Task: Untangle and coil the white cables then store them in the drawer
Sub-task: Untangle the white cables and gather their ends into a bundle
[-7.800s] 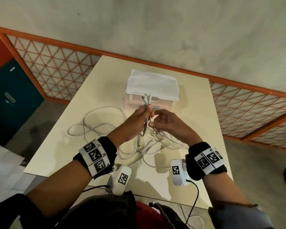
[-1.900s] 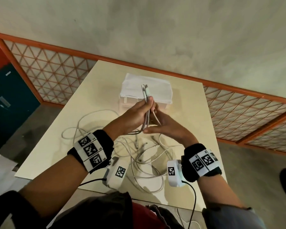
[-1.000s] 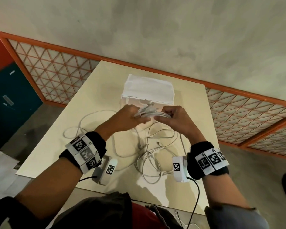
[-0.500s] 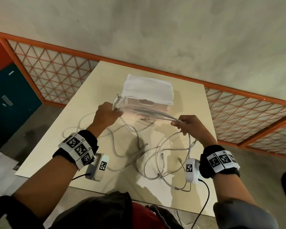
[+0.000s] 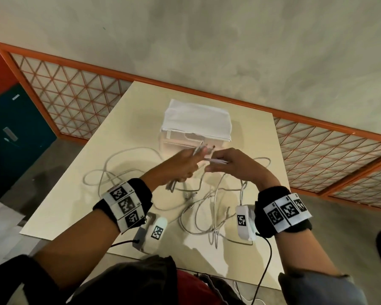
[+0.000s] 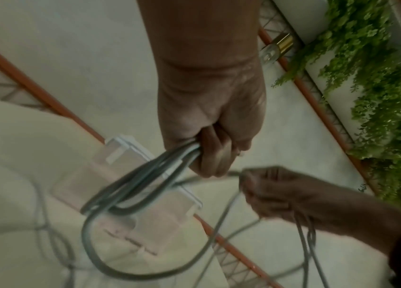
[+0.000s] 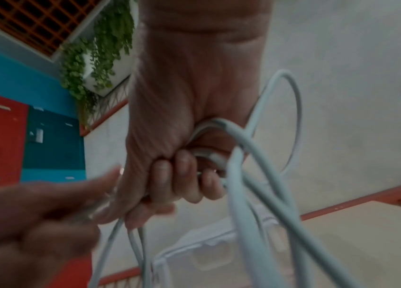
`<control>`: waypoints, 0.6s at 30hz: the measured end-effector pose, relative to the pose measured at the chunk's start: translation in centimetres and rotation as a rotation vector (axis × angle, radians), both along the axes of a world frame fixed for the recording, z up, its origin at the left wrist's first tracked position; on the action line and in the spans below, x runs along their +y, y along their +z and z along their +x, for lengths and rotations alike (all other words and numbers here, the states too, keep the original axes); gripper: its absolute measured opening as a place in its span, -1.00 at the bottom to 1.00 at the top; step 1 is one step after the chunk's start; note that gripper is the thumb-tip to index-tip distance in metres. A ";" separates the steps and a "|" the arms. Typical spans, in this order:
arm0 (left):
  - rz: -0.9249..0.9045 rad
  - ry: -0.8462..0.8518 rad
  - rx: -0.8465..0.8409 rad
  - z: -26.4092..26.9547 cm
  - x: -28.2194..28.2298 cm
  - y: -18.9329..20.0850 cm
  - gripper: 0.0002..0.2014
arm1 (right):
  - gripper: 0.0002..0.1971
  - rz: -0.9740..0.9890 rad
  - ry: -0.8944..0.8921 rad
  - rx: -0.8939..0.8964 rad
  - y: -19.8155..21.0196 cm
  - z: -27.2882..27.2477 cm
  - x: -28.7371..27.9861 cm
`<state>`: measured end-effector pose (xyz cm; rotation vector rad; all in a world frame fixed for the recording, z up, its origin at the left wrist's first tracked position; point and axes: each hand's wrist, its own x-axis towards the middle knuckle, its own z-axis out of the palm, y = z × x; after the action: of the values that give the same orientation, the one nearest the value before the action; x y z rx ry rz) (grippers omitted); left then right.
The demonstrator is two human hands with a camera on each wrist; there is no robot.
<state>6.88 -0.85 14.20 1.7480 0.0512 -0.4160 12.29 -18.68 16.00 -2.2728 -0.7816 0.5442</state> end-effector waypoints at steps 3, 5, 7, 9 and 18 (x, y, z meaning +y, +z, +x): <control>-0.102 -0.074 0.150 -0.4 -0.5 -0.4 -0.48 | -0.87 0.093 0.034 -0.005 0.7 0.1 0.7; -0.166 -0.109 0.223 -0.5 -0.3 -0.2 -0.52 | -0.84 0.160 0.022 0.016 0.5 0.2 0.5; -0.214 -0.140 0.279 -0.4 -0.2 0.1 -0.56 | -0.87 0.222 -0.006 0.053 0.3 0.2 0.2; -0.245 -0.170 0.315 -0.4 0.1 0.5 -0.52 | -0.89 0.247 -0.025 0.042 0.3 0.0 0.2; -0.175 0.036 0.110 0.7 0.8 2.1 -0.53 | -0.56 -0.179 -0.294 -0.405 -0.3 0.4 -1.5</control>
<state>7.53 -0.03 16.26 1.5488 0.1210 -0.4763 12.70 -20.19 15.71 -2.6469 -0.5842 0.0140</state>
